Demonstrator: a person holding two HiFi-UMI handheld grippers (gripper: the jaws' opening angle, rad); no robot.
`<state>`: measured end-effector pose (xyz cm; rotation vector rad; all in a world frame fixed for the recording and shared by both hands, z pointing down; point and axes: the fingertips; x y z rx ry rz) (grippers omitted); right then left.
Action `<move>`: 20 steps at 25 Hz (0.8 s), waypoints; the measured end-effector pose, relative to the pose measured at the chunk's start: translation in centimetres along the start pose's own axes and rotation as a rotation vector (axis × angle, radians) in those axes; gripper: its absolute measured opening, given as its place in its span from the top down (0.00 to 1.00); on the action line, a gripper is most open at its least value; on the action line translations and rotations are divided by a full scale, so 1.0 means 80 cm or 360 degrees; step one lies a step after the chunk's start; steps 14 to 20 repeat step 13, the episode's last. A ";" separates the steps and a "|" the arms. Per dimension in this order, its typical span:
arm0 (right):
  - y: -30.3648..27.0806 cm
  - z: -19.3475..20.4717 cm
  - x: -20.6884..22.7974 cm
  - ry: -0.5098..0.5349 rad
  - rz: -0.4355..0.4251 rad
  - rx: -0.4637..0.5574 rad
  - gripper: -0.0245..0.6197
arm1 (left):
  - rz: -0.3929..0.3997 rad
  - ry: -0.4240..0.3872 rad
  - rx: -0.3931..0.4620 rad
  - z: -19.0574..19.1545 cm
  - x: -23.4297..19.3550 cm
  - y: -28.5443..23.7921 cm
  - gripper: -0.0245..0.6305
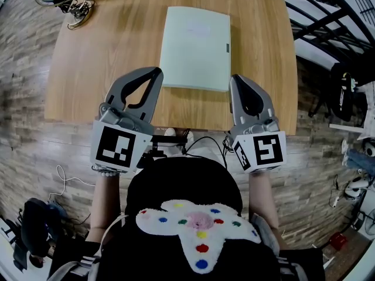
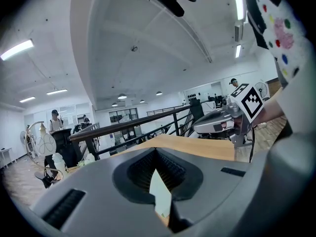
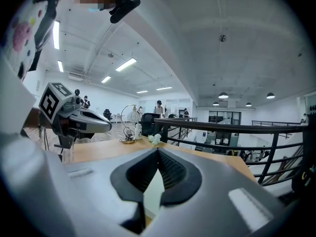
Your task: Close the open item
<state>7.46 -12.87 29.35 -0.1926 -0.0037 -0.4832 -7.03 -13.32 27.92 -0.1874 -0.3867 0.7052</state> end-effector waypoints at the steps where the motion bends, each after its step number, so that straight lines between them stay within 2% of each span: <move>1: 0.000 0.001 0.001 -0.0006 0.0004 0.0000 0.95 | 0.0001 0.0000 0.0001 0.000 0.000 0.000 0.95; 20: 0.005 0.003 0.010 -0.0011 0.0042 -0.0008 0.95 | -0.0002 -0.0007 -0.0005 0.002 0.001 -0.001 0.95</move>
Point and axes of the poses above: the fingertips, and each gripper's own axes: y backward along the fingers, x to its right, z out of its underside, and after that the axes turned 6 degrees about -y, right-handed
